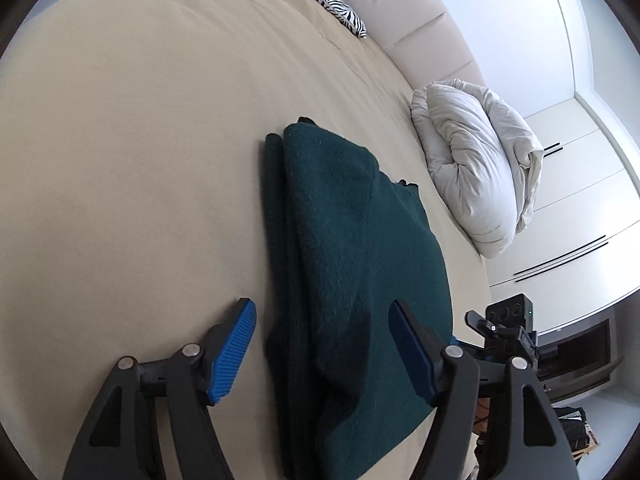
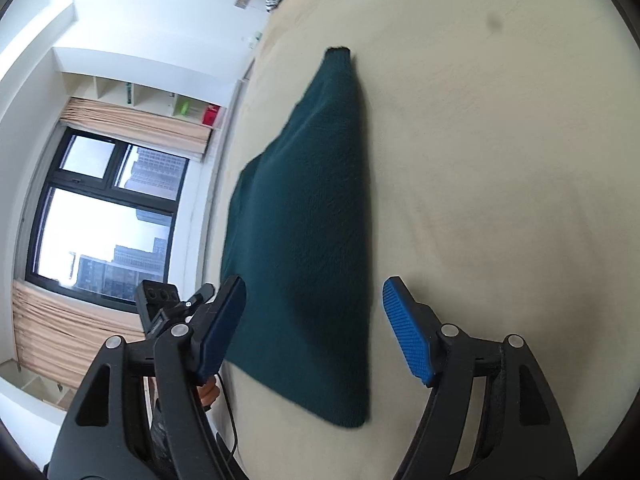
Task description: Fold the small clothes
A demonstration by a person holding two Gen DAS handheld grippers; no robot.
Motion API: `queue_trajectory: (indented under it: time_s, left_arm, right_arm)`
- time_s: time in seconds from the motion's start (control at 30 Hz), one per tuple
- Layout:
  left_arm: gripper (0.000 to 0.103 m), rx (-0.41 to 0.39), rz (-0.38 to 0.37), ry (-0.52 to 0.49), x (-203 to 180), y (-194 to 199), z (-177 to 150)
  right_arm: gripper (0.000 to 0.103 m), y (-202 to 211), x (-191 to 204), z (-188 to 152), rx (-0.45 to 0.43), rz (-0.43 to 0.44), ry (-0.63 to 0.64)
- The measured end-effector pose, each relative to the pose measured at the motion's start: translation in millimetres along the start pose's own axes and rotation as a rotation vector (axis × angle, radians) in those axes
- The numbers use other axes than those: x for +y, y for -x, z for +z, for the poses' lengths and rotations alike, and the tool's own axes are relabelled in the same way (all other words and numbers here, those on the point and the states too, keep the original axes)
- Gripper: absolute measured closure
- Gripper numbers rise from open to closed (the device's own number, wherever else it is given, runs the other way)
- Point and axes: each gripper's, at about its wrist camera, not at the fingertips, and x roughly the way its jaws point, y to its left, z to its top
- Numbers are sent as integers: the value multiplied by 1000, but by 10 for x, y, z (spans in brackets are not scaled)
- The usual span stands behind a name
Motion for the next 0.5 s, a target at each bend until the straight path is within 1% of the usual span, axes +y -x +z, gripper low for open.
queue_trajectory:
  time_s: [0.07, 0.13, 0.17, 0.23, 0.27, 0.3, 0.33, 0.37, 0.4, 0.47, 0.5]
  left_arm:
    - [31, 0, -25, 36, 55, -37, 77]
    - [32, -2, -55, 85, 126, -65, 153]
    - [34, 4, -59, 89, 130, -105, 193]
    - [36, 30, -30, 74, 75, -199, 238]
    - [37, 36, -14, 63, 37, -222, 251]
    - [38, 46, 0, 48, -19, -260, 260]
    - [45, 53, 5, 42, -48, -288, 269]
    - [60, 67, 14, 41, -72, -334, 266]
    - [63, 74, 17, 51, -71, -372, 252]
    - [72, 61, 10, 62, -69, -378, 228]
    - [74, 57, 10, 64, -71, -365, 208]
  right_arm:
    - [32, -148, -47, 88, 14, 5, -21]
    - [32, -286, -5, 171, 20, 23, -17]
    - [32, -316, 16, 186, 22, 26, -13]
    - [34, -417, 67, 220, 35, 12, -2]
    - [35, -492, 94, 240, 46, -17, 6]
    - [38, -479, 106, 172, 54, -36, 13]
    - [38, -542, 139, 193, 52, -45, 18]
    - [38, -557, 156, 185, 48, -50, 21]
    - [40, -561, 173, 167, 45, -60, 24]
    - [47, -550, 197, 130, 39, -84, 28]
    - [52, -491, 200, 67, 37, -89, 33]
